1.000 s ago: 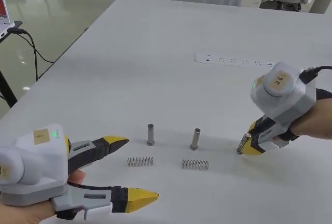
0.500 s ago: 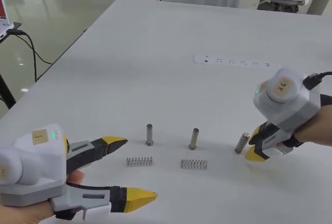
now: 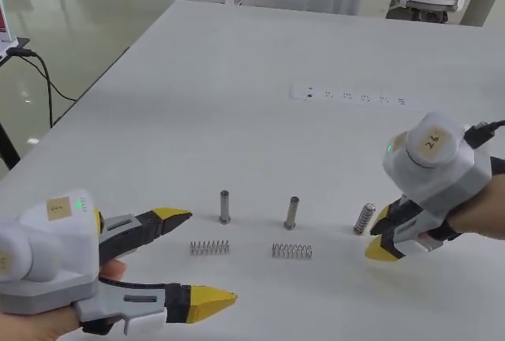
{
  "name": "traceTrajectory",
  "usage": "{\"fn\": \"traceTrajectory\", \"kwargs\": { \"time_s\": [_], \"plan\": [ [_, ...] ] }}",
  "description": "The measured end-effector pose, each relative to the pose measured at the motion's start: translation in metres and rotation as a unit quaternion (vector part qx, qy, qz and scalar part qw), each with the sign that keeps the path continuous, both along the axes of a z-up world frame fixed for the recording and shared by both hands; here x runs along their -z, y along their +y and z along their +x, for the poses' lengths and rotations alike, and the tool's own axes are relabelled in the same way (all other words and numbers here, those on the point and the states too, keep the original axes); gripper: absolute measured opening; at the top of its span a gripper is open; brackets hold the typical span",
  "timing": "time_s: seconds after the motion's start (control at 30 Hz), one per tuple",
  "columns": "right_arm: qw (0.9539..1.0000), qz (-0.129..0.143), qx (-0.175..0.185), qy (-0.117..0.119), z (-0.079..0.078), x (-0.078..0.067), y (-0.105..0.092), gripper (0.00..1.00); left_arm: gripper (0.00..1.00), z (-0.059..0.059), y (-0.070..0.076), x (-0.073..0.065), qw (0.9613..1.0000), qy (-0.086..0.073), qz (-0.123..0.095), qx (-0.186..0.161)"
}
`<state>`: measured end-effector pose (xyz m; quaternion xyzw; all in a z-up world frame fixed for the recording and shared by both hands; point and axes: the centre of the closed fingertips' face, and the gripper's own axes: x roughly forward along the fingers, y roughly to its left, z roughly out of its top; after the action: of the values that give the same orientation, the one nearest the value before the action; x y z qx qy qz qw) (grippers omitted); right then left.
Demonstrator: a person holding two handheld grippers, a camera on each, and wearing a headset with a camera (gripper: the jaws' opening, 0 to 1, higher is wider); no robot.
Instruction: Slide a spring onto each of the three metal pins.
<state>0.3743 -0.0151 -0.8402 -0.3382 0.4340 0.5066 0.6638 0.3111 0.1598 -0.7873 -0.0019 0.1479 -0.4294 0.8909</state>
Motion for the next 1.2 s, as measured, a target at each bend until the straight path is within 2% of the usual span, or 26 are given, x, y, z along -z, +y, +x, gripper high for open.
{"fn": "traceTrajectory", "kwargs": {
  "time_s": [0.2,0.57,0.9,1.2],
  "plan": [
    [0.9998,0.008,-0.017,0.01,-0.015,-0.003,0.016,0.16,0.73,-0.001,0.0,-0.001,1.0,-0.001,0.0,0.001],
    [0.9982,0.022,-0.055,0.003,-0.018,-0.009,0.048,0.15,0.72,-0.002,-0.003,0.0,1.0,-0.001,0.002,0.005],
    [0.996,0.018,-0.087,0.004,-0.016,-0.002,0.066,0.14,0.72,-0.003,-0.005,0.001,1.0,0.002,0.002,0.007],
    [0.9946,0.015,-0.102,0.012,-0.016,0.011,0.076,0.13,0.71,-0.004,-0.007,0.002,0.9999,0.006,0.004,0.012]
  ]
}}
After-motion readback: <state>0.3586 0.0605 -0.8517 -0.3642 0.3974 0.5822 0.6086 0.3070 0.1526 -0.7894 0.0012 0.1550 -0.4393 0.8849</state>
